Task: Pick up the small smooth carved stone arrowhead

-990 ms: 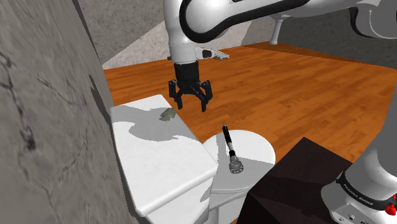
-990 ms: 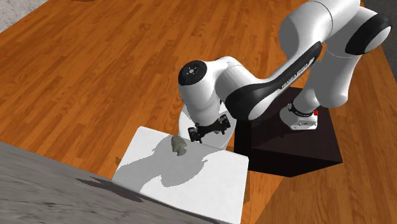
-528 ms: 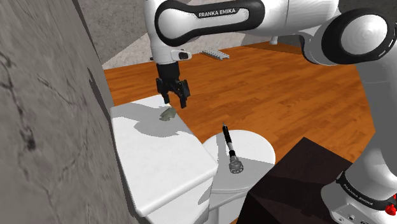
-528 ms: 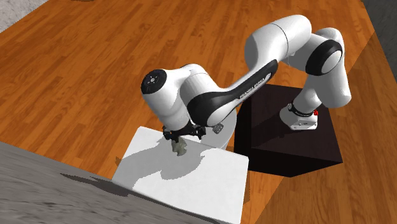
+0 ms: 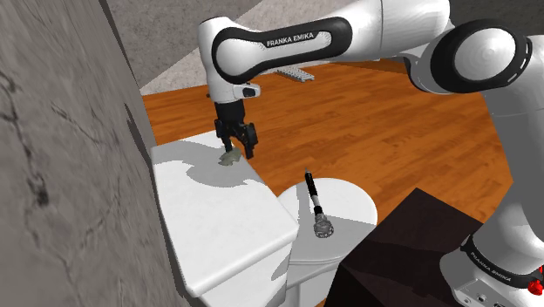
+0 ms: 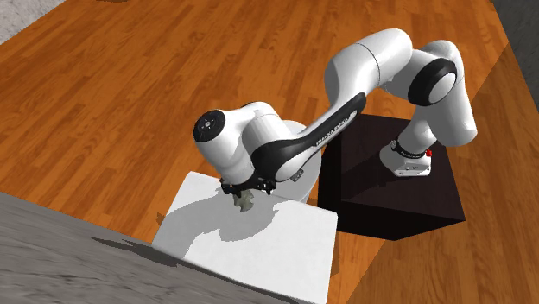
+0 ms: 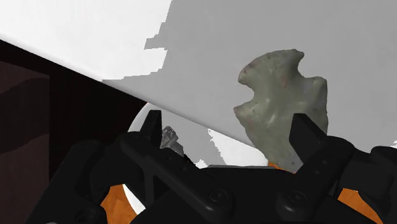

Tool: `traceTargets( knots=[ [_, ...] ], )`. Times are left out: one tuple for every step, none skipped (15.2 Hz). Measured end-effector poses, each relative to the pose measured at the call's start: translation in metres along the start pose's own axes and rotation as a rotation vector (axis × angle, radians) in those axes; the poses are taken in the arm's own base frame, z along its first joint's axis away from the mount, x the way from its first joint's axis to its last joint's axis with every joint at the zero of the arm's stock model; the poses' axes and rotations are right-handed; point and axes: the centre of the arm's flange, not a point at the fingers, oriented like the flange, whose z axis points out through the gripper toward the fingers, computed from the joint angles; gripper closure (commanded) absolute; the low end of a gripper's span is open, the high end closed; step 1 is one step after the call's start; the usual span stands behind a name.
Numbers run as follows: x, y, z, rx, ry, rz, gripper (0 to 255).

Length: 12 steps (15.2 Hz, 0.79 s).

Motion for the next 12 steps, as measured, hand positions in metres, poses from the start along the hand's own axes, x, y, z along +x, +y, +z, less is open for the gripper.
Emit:
traceTargets(
  knots=[
    [0.0001,-0.0006,0.0021,0.000,0.000,0.000,255],
    [0.0014,-0.0012,-0.0009,0.009,-0.001,0.002,255],
    [0.0011,-0.0011,-0.0001,0.008,-0.001,0.002,255],
    [0.0004,-0.0012,0.0021,0.004,-0.001,0.001,255],
    [-0.0002,-0.0011,0.0030,0.002,0.000,0.001,255],
    [-0.0004,-0.0010,0.0034,0.001,0.000,0.000,255],
    [-0.0006,-0.0010,0.0036,0.001,0.000,0.000,255],
    [-0.0006,-0.0009,0.0037,0.001,0.000,0.000,255],
    [-0.0007,-0.0009,0.0037,0.001,0.000,0.000,255],
    [-0.0007,-0.0009,0.0037,0.001,0.000,0.000,255],
    [-0.0007,-0.0009,0.0037,0.001,0.000,0.000,0],
    [-0.0008,-0.0008,0.0037,0.000,0.000,0.000,0]
  ],
)
